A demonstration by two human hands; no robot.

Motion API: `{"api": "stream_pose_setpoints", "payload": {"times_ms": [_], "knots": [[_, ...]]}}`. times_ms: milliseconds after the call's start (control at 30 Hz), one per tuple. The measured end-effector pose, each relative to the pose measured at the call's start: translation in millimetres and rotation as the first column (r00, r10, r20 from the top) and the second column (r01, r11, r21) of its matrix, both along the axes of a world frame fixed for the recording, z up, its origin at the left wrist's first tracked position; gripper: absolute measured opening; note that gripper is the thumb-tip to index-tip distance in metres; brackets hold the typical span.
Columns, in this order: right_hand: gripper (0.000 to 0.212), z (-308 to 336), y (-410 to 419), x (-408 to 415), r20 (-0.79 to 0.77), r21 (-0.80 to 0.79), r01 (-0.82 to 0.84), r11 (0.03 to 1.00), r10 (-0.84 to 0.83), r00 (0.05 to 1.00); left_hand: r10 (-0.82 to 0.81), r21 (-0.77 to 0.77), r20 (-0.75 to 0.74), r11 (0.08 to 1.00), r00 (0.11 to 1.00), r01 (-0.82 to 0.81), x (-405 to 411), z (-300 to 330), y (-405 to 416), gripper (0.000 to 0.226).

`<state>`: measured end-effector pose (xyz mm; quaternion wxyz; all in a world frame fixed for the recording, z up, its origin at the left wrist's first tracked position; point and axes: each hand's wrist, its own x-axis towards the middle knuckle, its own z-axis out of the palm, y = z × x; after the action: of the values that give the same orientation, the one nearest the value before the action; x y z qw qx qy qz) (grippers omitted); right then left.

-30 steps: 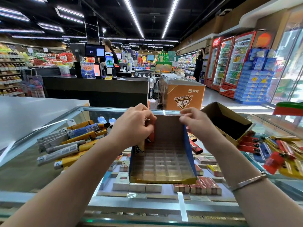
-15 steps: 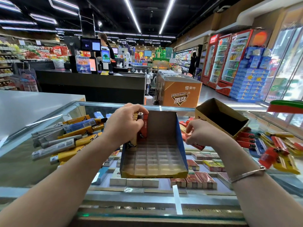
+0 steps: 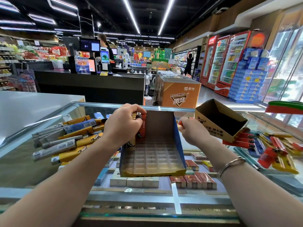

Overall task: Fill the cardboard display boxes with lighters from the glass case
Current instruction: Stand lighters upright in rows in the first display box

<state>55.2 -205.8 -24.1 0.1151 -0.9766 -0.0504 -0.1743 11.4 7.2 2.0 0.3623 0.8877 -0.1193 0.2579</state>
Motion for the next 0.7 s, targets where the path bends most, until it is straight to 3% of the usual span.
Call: {"api": "stream_pose_setpoints", "payload": {"times_ms": [200, 267, 433, 533, 600, 700], "knots": [[0.04, -2, 6, -2, -0.107, -0.195, 0.039, 0.98, -0.06, 0.992, 0.01, 0.0, 0.015, 1.0, 1.0, -0.01, 2, -1, 1, 0.025], [0.039, 0, 6, -3, -0.169, -0.246, 0.036, 0.969, -0.08, 0.982, 0.013, -0.001, 0.018, 1.0, 1.0, -0.013, 2, -1, 1, 0.026], [0.028, 5, 2, 1, -0.216, -0.016, 0.13, 0.991, -0.131, 0.968, 0.02, 0.009, 0.021, 1.0, 1.0, -0.02, 3, -1, 0, 0.024], [0.013, 9, 0, 8, -0.074, 0.057, 0.183, 0.981, -0.179, 0.981, 0.021, 0.008, 0.025, 1.0, 0.999, -0.022, 4, 0, 0, 0.023], [0.013, 13, 0, 14, 0.035, 0.084, 0.148, 0.985, -0.151, 0.988, 0.022, 0.005, 0.023, 1.0, 0.999, -0.022, 4, 0, 0, 0.022], [0.022, 16, 4, 23, 0.014, 0.12, 0.027, 0.992, -0.029, 0.999, 0.018, 0.006, 0.016, 1.0, 1.0, -0.018, 4, 0, 0, 0.022]]}}
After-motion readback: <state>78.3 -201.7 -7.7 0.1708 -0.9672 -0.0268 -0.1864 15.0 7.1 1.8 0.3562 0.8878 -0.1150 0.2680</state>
